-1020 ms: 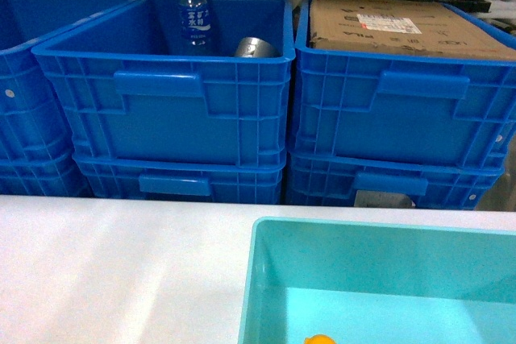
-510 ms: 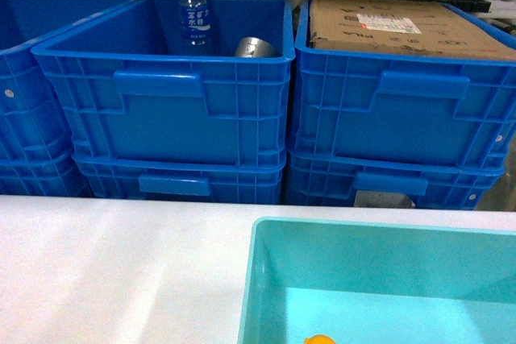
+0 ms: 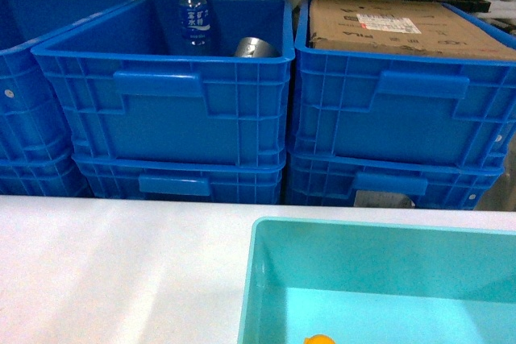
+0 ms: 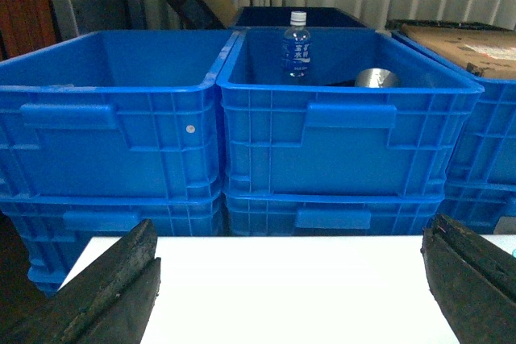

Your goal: Pick red block from blue box to shelf

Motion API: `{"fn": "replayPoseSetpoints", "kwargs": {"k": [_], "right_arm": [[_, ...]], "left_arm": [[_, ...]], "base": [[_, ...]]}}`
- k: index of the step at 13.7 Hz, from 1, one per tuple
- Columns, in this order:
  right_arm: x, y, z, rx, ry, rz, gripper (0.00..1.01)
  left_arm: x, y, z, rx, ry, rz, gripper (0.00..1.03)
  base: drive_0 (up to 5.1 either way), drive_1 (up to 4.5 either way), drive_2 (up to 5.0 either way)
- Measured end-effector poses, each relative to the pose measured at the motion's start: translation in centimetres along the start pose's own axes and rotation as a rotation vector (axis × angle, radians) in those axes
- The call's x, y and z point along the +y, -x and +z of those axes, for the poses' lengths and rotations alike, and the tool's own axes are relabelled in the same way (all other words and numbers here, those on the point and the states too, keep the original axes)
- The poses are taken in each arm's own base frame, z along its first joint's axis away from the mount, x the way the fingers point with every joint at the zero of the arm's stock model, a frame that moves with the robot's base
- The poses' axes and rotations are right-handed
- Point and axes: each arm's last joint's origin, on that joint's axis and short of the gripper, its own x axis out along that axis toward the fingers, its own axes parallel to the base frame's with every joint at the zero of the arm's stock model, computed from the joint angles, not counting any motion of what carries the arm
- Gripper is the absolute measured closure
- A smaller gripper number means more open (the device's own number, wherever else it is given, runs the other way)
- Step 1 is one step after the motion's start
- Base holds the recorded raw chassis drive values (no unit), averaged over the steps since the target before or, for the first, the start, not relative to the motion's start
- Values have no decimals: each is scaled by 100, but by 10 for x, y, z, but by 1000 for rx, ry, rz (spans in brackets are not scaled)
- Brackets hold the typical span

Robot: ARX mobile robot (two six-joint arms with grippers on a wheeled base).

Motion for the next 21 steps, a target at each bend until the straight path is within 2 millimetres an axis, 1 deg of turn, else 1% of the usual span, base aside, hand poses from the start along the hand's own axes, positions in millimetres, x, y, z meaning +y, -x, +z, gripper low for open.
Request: {"fn": "replayPoseSetpoints", "kwargs": {"k": [14, 21], "right_arm": [[0, 0, 0, 0, 0, 0, 76], [0, -1, 0, 4, 0, 3, 76]], "left_arm": [[0, 0, 0, 0, 0, 0, 5], [0, 0, 0, 1, 0, 4, 5]], "base": [[0, 0, 0], [386, -384, -190]]}}
